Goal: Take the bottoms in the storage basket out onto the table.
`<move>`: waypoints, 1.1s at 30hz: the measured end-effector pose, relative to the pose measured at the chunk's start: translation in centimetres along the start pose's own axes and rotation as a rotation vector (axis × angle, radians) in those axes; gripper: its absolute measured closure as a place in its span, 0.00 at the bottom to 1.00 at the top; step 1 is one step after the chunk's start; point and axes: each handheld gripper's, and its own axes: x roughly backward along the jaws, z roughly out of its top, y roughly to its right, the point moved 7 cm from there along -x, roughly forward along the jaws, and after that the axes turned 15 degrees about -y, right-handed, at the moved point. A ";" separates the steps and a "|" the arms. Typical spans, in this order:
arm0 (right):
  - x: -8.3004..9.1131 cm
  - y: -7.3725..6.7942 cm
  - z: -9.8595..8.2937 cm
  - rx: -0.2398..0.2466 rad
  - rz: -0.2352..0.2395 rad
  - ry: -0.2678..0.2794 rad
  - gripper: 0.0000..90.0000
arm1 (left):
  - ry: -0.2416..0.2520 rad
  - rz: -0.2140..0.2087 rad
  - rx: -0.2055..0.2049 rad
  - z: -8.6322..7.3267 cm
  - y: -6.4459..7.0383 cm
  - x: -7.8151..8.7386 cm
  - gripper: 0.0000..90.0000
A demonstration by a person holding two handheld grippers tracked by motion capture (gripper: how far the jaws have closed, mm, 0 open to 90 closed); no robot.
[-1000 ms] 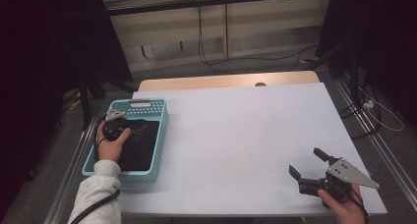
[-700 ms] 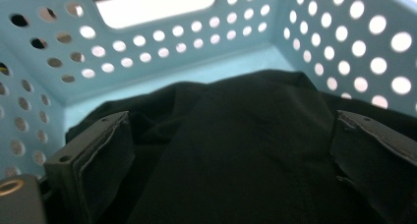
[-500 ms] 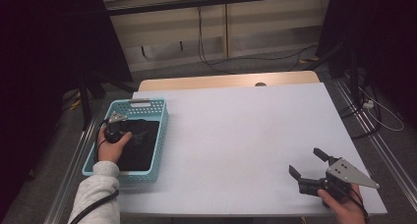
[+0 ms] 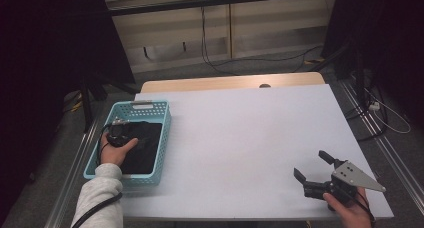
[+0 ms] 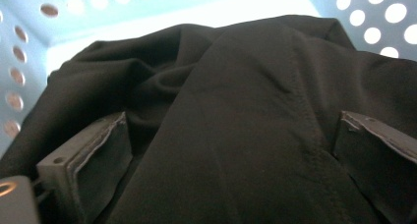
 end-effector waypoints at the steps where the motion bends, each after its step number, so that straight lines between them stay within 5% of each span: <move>1: 0.0 0.0 0.0 -0.001 0.002 0.000 0.01 | -0.005 -0.005 0.008 -0.1 0.0 -0.1 0.01; 6: 0.0 0.0 0.0 0.002 0.002 0.002 0.01 | -0.021 -0.024 0.059 -0.3 0.2 -0.5 0.00; 33: 0.1 -0.2 0.3 0.008 0.004 0.008 0.01 | -0.046 0.021 0.120 0.0 1.2 -0.9 0.06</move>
